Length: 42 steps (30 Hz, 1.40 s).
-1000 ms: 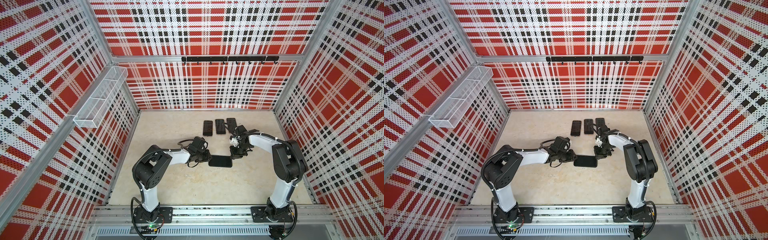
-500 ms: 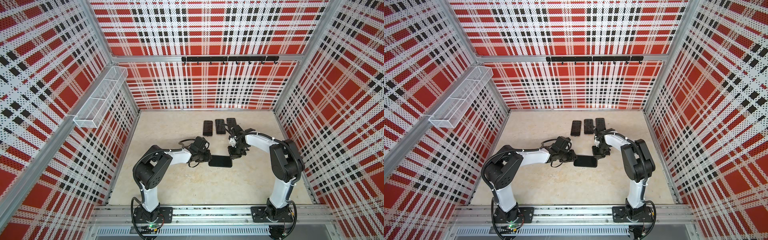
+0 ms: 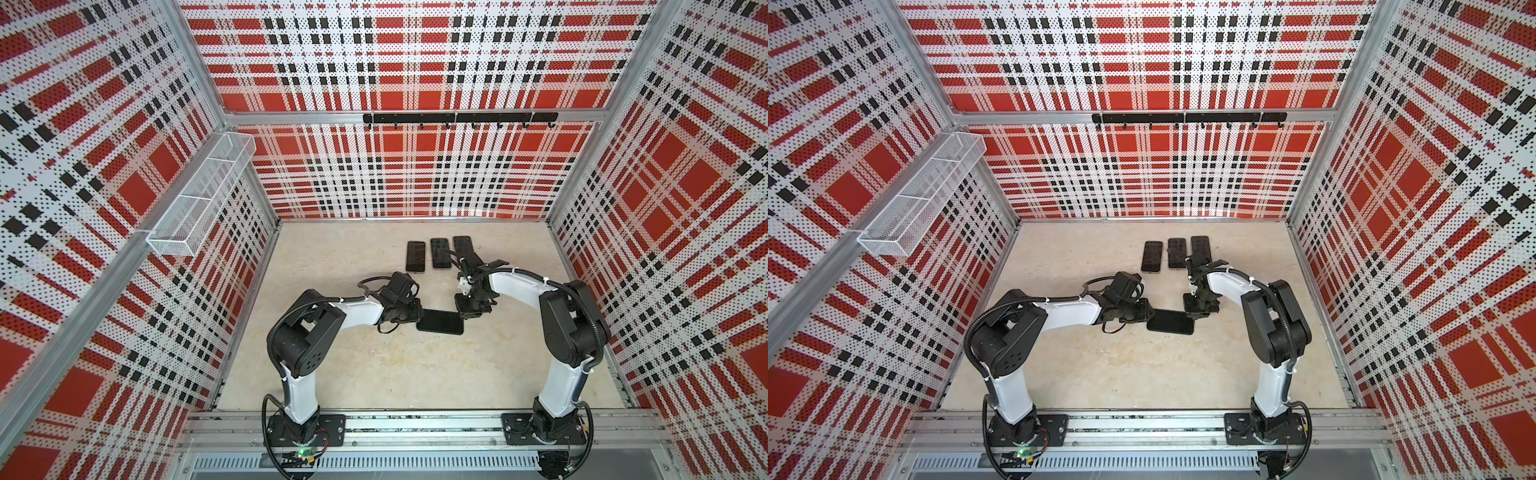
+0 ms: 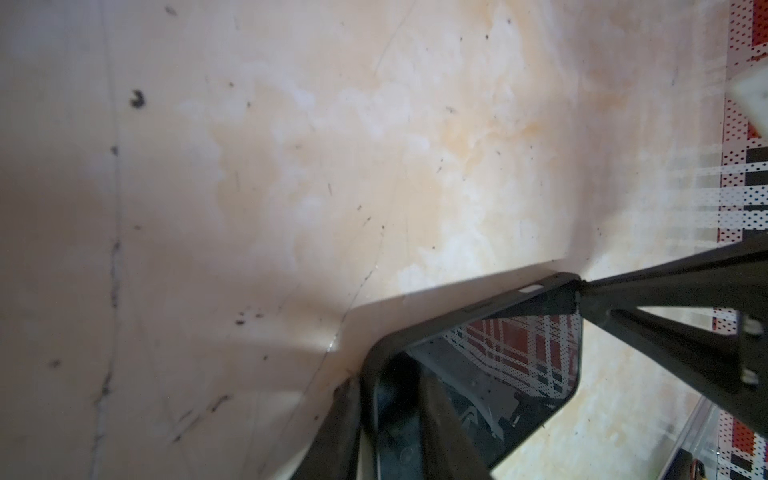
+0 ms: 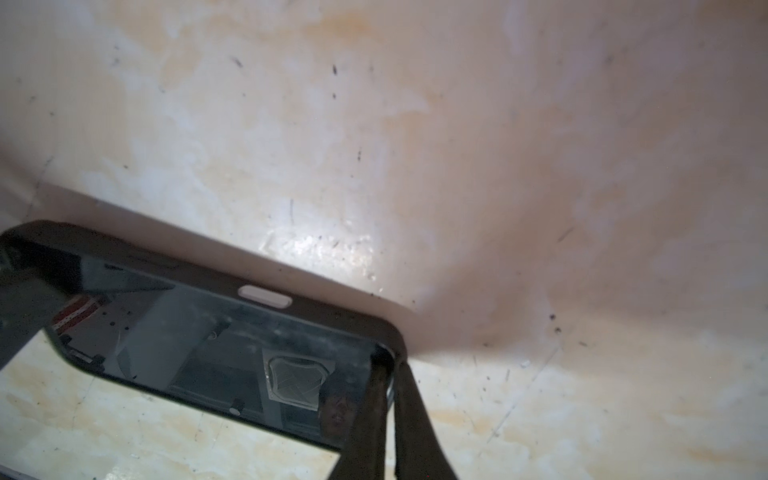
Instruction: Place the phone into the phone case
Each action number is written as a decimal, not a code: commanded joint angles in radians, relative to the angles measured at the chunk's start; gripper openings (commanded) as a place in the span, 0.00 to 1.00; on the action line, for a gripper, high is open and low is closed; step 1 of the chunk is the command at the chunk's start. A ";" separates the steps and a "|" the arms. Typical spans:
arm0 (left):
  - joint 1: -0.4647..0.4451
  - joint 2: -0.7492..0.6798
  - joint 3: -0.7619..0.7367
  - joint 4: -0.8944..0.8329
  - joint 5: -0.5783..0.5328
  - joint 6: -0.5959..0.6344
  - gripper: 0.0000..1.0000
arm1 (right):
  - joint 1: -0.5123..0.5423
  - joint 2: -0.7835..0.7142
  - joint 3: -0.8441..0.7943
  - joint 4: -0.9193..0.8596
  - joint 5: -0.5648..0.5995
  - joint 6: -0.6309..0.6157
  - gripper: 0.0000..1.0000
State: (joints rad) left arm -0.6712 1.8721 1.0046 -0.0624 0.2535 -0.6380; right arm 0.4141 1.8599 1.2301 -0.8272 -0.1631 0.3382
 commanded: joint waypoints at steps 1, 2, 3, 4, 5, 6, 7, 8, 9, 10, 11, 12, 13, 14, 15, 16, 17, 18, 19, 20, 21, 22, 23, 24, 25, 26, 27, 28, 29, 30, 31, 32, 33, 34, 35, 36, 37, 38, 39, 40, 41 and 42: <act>0.008 0.009 0.007 -0.069 -0.011 0.035 0.27 | -0.010 -0.053 0.044 -0.065 0.028 -0.030 0.10; 0.009 0.006 0.009 -0.071 -0.014 0.037 0.27 | -0.019 -0.064 0.064 -0.083 0.042 -0.039 0.10; 0.012 0.003 0.011 -0.073 -0.016 0.038 0.27 | -0.030 -0.071 0.076 -0.094 0.057 -0.045 0.10; 0.012 0.000 0.012 -0.074 -0.018 0.038 0.27 | -0.041 -0.073 0.081 -0.096 0.063 -0.049 0.10; 0.012 -0.001 0.013 -0.073 -0.020 0.039 0.27 | -0.053 -0.071 0.080 -0.095 0.066 -0.054 0.10; 0.011 -0.001 0.014 -0.073 -0.020 0.039 0.27 | -0.059 -0.065 0.078 -0.093 0.071 -0.058 0.10; 0.010 0.000 0.013 -0.073 -0.022 0.040 0.27 | -0.065 -0.061 0.073 -0.092 0.083 -0.061 0.10; 0.011 0.002 0.014 -0.073 -0.021 0.041 0.27 | -0.070 -0.060 0.066 -0.088 0.094 -0.062 0.10; 0.012 0.004 0.014 -0.073 -0.021 0.041 0.27 | -0.076 -0.055 0.057 -0.081 0.097 -0.062 0.10; 0.010 0.005 0.013 -0.072 -0.023 0.043 0.27 | -0.079 -0.049 0.051 -0.077 0.096 -0.065 0.10; 0.009 0.007 0.014 -0.071 -0.024 0.043 0.27 | -0.079 -0.041 0.047 -0.072 0.094 -0.067 0.10; 0.010 0.011 0.014 -0.070 -0.025 0.044 0.27 | -0.079 -0.032 0.039 -0.065 0.087 -0.071 0.09; 0.010 0.013 0.015 -0.070 -0.025 0.044 0.27 | -0.080 -0.019 0.034 -0.059 0.083 -0.073 0.09; 0.010 0.016 0.016 -0.068 -0.025 0.044 0.27 | -0.079 -0.011 0.028 -0.052 0.078 -0.073 0.09; 0.009 0.018 0.018 -0.067 -0.025 0.044 0.26 | -0.078 -0.004 0.021 -0.039 0.067 -0.071 0.09; 0.010 0.020 0.020 -0.065 -0.025 0.043 0.26 | -0.076 0.001 0.013 -0.024 0.052 -0.067 0.09; 0.010 0.021 0.022 -0.064 -0.024 0.043 0.26 | -0.072 0.006 0.007 -0.014 0.045 -0.063 0.09; 0.009 0.022 0.025 -0.062 -0.026 0.041 0.26 | -0.064 0.010 0.000 0.000 0.041 -0.054 0.09; 0.008 0.024 0.027 -0.062 -0.029 0.040 0.26 | -0.053 0.016 -0.008 0.015 0.030 -0.047 0.09; 0.010 0.028 0.031 -0.061 -0.032 0.037 0.26 | -0.043 0.022 -0.014 0.026 0.019 -0.039 0.09; 0.010 0.031 0.035 -0.060 -0.035 0.034 0.26 | -0.034 0.028 -0.019 0.039 0.011 -0.030 0.09; 0.009 0.033 0.037 -0.056 -0.036 0.031 0.26 | -0.029 0.031 -0.027 0.052 0.002 -0.022 0.09; 0.008 0.034 0.039 -0.051 -0.034 0.026 0.26 | -0.025 0.030 -0.034 0.064 -0.008 -0.015 0.09; 0.006 0.036 0.042 -0.043 -0.033 0.022 0.26 | -0.023 0.027 -0.040 0.074 -0.018 -0.009 0.09; 0.005 0.039 0.047 -0.040 -0.031 0.020 0.26 | -0.021 0.023 -0.041 0.077 -0.025 -0.006 0.09; 0.004 0.041 0.052 -0.039 -0.029 0.020 0.26 | -0.019 0.015 -0.042 0.079 -0.027 -0.005 0.09; 0.002 0.041 0.057 -0.040 -0.029 0.020 0.26 | -0.020 0.003 -0.039 0.075 -0.027 -0.005 0.09; 0.003 0.039 0.063 -0.041 -0.033 0.018 0.26 | -0.019 -0.011 -0.033 0.063 -0.009 -0.005 0.09; 0.007 0.033 0.068 -0.044 -0.039 0.017 0.26 | -0.021 -0.022 -0.022 0.046 0.013 -0.007 0.09; 0.012 0.024 0.076 -0.053 -0.050 0.015 0.26 | -0.028 -0.033 -0.011 0.031 0.032 -0.011 0.09; 0.019 0.008 0.080 -0.057 -0.063 0.013 0.26 | -0.035 -0.041 -0.002 0.023 0.043 -0.013 0.09; 0.023 -0.009 0.081 -0.059 -0.075 0.012 0.27 | -0.040 -0.042 0.007 0.015 0.053 -0.017 0.09; 0.032 -0.029 0.084 -0.062 -0.088 0.012 0.30 | -0.041 -0.038 0.020 0.010 0.063 -0.023 0.09; 0.039 -0.049 0.087 -0.070 -0.097 0.016 0.32 | -0.041 -0.030 0.032 0.012 0.068 -0.031 0.09; 0.045 -0.066 0.090 -0.079 -0.103 0.019 0.35 | -0.041 -0.022 0.041 0.020 0.068 -0.038 0.09; 0.048 -0.085 0.089 -0.090 -0.111 0.024 0.37 | -0.041 -0.007 0.054 0.030 0.068 -0.042 0.09; 0.050 -0.107 0.083 -0.099 -0.118 0.029 0.40 | -0.041 0.010 0.070 0.035 0.071 -0.052 0.09; 0.048 -0.128 0.074 -0.108 -0.123 0.029 0.42 | -0.041 0.025 0.082 0.042 0.072 -0.058 0.09; 0.044 -0.151 0.057 -0.113 -0.132 0.026 0.44 | -0.041 0.041 0.094 0.050 0.074 -0.066 0.09; 0.038 -0.173 0.039 -0.112 -0.138 0.020 0.48 | -0.041 0.058 0.107 0.055 0.073 -0.073 0.09; 0.030 -0.199 0.012 -0.106 -0.144 0.009 0.52 | -0.041 0.077 0.120 0.057 0.068 -0.081 0.09; 0.019 -0.222 -0.017 -0.100 -0.148 -0.004 0.56 | -0.041 0.094 0.131 0.062 0.063 -0.089 0.09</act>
State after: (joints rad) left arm -0.6296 1.7191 1.0389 -0.1474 0.1417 -0.6273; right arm 0.3767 1.9015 1.3350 -0.7837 -0.1081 0.2855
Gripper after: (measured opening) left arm 0.535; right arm 0.091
